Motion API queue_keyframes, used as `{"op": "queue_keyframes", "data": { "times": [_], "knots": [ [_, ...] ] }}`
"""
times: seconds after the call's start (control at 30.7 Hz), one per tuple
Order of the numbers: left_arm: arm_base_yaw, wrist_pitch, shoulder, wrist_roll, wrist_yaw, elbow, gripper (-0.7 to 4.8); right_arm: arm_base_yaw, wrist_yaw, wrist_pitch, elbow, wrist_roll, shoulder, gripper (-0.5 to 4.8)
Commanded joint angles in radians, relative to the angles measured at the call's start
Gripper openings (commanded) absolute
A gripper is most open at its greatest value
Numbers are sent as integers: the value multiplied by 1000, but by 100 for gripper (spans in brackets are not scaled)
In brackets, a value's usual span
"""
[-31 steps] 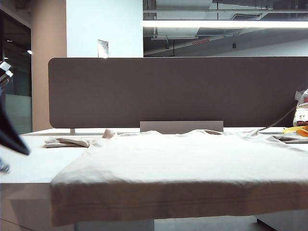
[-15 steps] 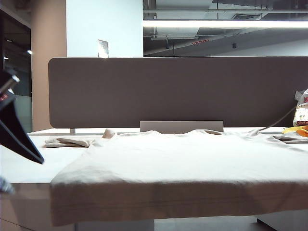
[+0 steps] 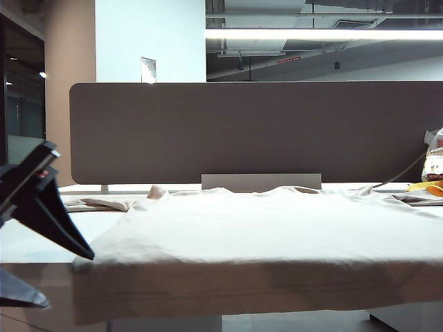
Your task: Fold the bottom side of the T-shirt horizontally towards the center, about one-third of the way, then fold the sleeve back towards the center, creating a straight line along the edge of the T-shirt, and finally fold the bottom of the T-shirt up towards the top, creating a neat rectangle.
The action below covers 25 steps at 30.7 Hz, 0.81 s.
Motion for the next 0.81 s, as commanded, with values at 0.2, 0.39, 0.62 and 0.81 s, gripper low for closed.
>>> {"op": "queue_keyframes", "data": {
  "times": [0.2,0.39,0.62,0.81],
  "knots": [
    [0,40,88,24,10,78,328,-1,-26,32,2,0,46,377],
    [-4,39,132,24,10,112,310,-1,-26,53,2,0,47,251],
    [-47,48,167,31,6,130,161,-1,-26,57,2,0,47,142],
    [-51,47,168,46,8,131,42,-1,-34,56,2,0,46,9]
  ]
}}
